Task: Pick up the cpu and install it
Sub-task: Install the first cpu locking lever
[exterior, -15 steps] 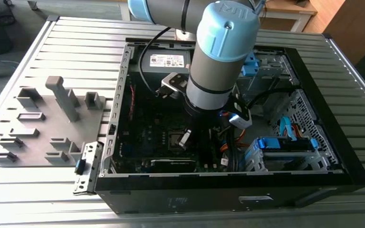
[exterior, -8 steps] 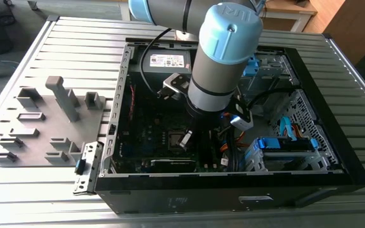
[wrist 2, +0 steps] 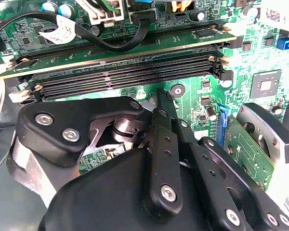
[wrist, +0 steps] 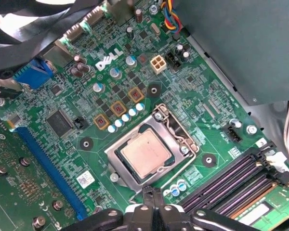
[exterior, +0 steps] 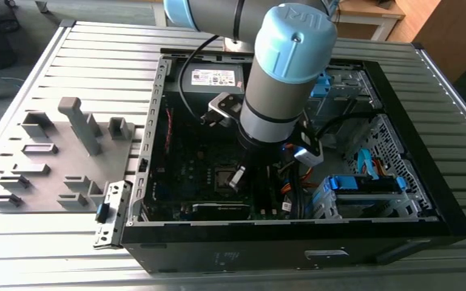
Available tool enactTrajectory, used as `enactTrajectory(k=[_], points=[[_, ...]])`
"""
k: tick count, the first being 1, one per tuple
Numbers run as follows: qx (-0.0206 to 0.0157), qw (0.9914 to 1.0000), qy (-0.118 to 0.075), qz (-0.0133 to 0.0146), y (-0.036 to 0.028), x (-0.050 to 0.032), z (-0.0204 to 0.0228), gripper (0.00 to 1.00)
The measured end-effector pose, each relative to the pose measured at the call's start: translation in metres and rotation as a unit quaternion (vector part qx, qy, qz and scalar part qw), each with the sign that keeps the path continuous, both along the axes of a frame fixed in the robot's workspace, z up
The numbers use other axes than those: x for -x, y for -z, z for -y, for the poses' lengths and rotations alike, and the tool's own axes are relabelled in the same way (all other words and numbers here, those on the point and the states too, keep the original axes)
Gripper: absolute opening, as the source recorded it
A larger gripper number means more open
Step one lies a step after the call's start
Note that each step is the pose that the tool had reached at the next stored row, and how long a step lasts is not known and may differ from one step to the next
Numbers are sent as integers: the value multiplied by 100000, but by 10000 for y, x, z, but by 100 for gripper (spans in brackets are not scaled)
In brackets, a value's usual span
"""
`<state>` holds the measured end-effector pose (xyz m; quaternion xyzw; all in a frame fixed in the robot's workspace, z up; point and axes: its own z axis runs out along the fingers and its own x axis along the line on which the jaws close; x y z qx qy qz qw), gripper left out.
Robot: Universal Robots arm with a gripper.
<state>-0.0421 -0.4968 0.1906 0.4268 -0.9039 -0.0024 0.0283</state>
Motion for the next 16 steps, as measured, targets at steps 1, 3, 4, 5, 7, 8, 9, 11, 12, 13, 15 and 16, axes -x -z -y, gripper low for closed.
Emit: enactTrajectory(k=[1, 3, 4, 5, 7, 8, 9, 11, 12, 13, 15, 16], points=[[-91, 100000, 9, -1, -7, 0, 0, 11], [-276, 100000, 20, -8, -25, 0, 1, 11], [-363, 99999, 26, -9, -32, 0, 1, 11], [-437, 99999, 31, -17, -38, 0, 2, 11], [-544, 99998, 68, -44, -40, -2, 5, 11], [-545, 99998, 116, -65, -40, -4, 6, 11], [-549, 99998, 195, -77, -40, -5, 7, 11], [-546, 99998, 349, -86, -41, -5, 7, 11], [-543, 99998, 395, -85, -41, -4, 7, 11], [-545, 99998, 393, -86, -41, -5, 7, 11], [-577, 99997, 400, -90, -41, -4, 8, 11], [-852, 99996, 396, -91, -42, -5, 10, 11]])
